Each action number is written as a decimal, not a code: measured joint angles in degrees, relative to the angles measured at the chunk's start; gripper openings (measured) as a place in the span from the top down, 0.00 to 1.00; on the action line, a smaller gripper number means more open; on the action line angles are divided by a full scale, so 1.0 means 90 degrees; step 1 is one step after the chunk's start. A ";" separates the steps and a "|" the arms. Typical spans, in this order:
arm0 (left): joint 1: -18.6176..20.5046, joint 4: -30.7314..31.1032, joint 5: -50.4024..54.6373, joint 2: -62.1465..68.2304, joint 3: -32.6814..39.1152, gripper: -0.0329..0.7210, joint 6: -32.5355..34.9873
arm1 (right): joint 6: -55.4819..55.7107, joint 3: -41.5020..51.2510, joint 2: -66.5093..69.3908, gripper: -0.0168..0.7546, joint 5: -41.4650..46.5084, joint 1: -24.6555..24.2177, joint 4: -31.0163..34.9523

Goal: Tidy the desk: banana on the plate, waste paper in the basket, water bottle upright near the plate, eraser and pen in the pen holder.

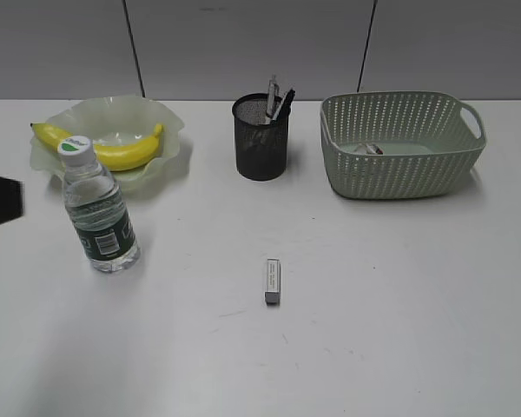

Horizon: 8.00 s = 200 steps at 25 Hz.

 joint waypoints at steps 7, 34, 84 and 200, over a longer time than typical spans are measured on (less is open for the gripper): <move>-0.0523 -0.0936 -0.0523 0.2753 -0.0738 0.57 0.0989 | 0.0000 0.0035 -0.0002 0.46 -0.0119 0.0000 -0.0007; -0.1648 0.1397 0.1369 0.8903 -0.5464 0.48 -0.1548 | 0.0017 0.0035 -0.0002 0.47 -0.0133 0.0000 0.0018; -0.0736 0.3167 0.0155 0.8846 -0.7750 0.77 -0.1955 | 0.0020 0.0035 -0.0014 0.47 -0.0145 0.0000 0.0018; 0.2166 0.2310 0.3310 -0.3744 0.0241 0.62 0.0210 | 0.0025 0.0035 -0.0014 0.47 -0.0151 -0.3479 0.0056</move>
